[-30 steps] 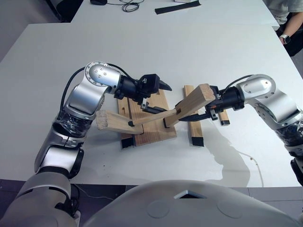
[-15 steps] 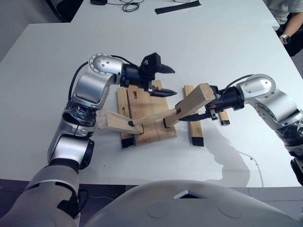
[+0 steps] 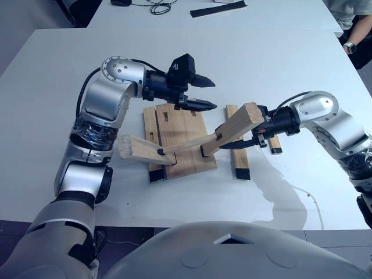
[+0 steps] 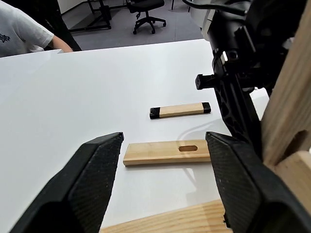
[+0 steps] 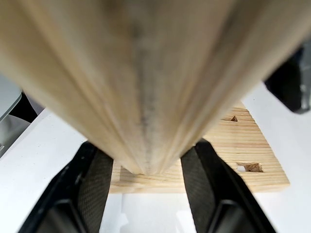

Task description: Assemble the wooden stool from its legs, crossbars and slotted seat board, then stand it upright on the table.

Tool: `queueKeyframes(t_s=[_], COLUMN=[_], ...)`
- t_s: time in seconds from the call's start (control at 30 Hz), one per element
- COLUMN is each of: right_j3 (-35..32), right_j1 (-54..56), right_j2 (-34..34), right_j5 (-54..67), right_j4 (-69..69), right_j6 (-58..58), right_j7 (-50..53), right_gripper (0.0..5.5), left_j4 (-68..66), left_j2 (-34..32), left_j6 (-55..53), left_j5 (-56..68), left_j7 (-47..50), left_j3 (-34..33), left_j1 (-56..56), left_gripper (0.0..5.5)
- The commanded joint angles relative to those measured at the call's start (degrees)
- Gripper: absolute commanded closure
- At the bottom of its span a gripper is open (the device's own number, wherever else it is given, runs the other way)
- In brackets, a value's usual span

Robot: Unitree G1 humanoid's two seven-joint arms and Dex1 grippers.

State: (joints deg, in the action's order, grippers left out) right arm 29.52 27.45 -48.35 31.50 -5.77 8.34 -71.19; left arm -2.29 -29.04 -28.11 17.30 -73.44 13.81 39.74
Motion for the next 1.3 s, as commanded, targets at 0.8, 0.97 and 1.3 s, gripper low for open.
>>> queueKeyframes(t_s=[0.8,0.97,1.3], right_j3=[6.91,6.88,5.79], right_j1=[-7.34,-7.43,-6.44], right_j2=[-4.58,-4.73,-4.86], right_j5=[-15.42,-15.16,-13.47], right_j4=[2.92,2.42,-0.89], right_j6=[8.33,8.73,10.40], right_j7=[2.86,2.78,2.24], right_gripper=[3.46,3.46,3.46], left_j4=[17.91,28.76,18.76], left_j2=[-9.50,-20.24,-10.87], left_j6=[0.09,3.40,2.02], left_j5=[0.52,1.64,-0.47], left_j7=[-5.20,-13.10,-0.44], left_j3=[6.39,8.84,5.75], left_j1=[-10.66,-22.21,-12.96], left_gripper=[3.04,3.04,3.04])
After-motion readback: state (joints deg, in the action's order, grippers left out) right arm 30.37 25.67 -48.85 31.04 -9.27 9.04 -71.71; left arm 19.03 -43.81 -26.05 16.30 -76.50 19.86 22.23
